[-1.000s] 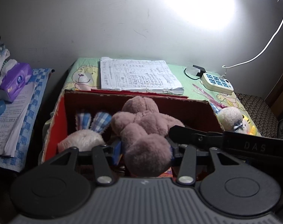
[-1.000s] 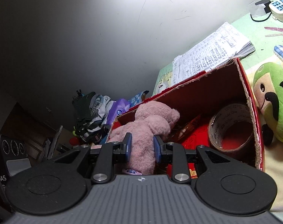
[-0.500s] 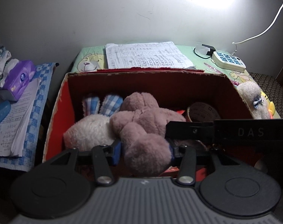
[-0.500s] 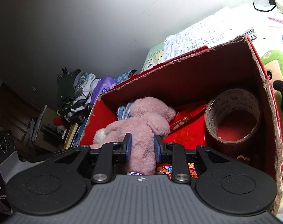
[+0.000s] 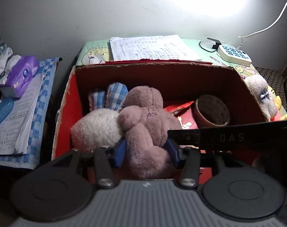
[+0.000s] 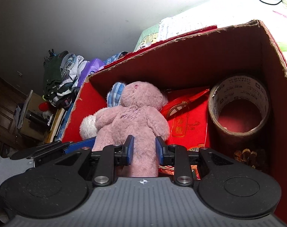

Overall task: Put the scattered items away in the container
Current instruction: 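Lower the teddy bear with both grippers into the box beside the bunny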

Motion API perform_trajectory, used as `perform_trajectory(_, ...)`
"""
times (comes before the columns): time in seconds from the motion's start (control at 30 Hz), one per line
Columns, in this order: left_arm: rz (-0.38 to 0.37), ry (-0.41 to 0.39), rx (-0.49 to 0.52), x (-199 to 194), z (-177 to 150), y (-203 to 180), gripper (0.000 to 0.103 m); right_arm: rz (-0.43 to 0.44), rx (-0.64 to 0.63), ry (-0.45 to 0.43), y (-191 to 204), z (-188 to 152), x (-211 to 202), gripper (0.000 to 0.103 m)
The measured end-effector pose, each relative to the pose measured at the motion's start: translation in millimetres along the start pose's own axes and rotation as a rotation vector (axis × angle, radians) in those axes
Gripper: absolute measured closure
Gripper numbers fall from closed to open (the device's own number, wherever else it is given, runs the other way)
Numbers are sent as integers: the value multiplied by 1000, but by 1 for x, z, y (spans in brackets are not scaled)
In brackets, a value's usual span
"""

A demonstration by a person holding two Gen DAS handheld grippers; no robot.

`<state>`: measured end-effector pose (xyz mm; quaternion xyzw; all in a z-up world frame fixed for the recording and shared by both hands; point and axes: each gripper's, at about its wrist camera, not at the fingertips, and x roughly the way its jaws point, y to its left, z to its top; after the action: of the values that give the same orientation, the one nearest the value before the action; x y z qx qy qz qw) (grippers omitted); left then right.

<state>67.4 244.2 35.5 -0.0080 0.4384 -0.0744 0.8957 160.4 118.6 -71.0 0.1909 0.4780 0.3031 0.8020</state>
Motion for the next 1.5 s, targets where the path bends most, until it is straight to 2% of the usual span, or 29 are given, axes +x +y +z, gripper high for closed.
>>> perform_trajectory(0.33,71,-56,36,-18,2,-9,49,24,14,-15,0,0,-15,72)
perform_trajectory(0.47,78,-69,26,-22,4,-7,49,-13,16,-59,-3,4,-21,73)
perform_trajectory(0.63,133,-26,33,-7,3,-11,49,-101,27,-30,-7,9,-11,76)
perform_trajectory(0.83,155,-6,30,-2,3,-11,47,-131,23,30,-8,8,3,76)
perform_trajectory(0.9,165,2,26,0,4,-12,46,-132,7,34,-5,9,5,78)
perform_trajectory(1.13,176,15,40,5,6,-21,33,-138,-47,41,1,10,11,82)
perform_trajectory(1.5,191,21,48,11,7,-25,32,-115,-15,35,-6,6,11,84)
